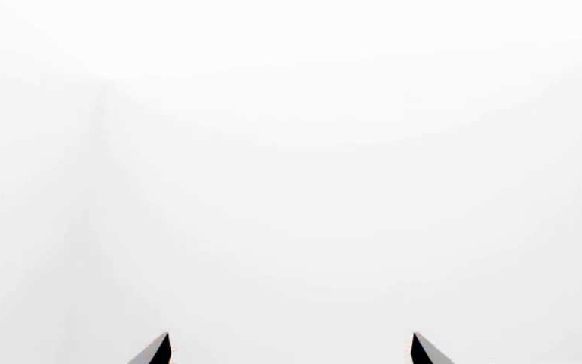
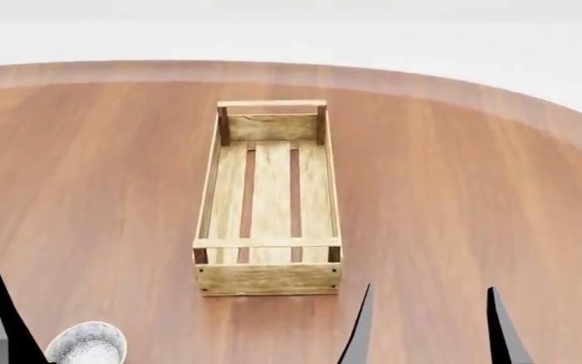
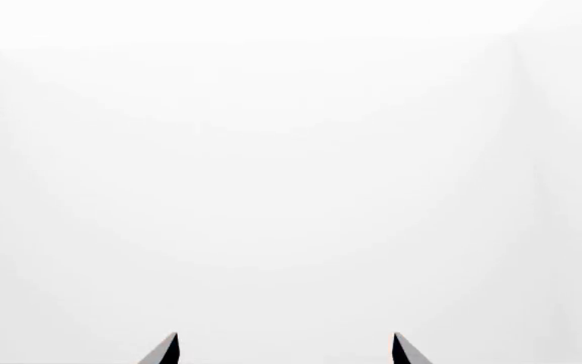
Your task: Stack the right bowl on the left bowl and place them in the tray.
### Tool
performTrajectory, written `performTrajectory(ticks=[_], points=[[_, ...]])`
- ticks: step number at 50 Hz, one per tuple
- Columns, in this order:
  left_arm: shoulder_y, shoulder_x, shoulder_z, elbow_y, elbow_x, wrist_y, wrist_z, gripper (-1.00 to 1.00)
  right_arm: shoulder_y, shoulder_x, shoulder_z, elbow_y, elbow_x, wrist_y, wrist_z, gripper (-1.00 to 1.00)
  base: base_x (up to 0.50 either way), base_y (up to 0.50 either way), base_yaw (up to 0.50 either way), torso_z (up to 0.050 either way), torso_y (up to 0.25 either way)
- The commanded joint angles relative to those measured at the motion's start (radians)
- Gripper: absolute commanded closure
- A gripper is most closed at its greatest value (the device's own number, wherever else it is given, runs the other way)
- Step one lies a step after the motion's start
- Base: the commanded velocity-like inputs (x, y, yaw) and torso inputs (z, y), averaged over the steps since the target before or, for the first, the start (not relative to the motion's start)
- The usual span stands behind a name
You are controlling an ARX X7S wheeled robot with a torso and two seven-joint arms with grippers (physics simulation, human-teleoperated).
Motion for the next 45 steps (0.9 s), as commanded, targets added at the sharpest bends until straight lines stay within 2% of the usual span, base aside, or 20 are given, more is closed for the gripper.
performTrajectory(ticks=[1,20,34,45], points=[[0.006,0.011,-0.021,-0.001,0.01,0.022,0.016,-1.0,0.003,-0.009,0.013,-0.002,-0.01,0.004,-0.018,-1.0,0.5,-0.09,0.0,0.0,0.0],[-0.001,0.003,-0.013,0.009,0.005,0.012,0.005,-1.0,0.007,0.005,-0.023,-0.006,-0.091,0.007,-0.012,-1.0,0.5,-0.04,0.0,0.0,0.001],[-0.006,0.0,-0.003,-0.006,0.008,0.017,-0.002,-1.0,0.01,0.01,-0.032,0.004,-0.167,0.006,0.014,-1.0,0.5,0.25,0.0,0.0,0.001],[-0.007,-0.005,0.005,-0.013,0.013,0.022,-0.007,-1.0,0.013,0.011,-0.025,0.019,-0.138,-0.003,0.025,-1.0,0.5,0.32,0.0,0.0,0.0]])
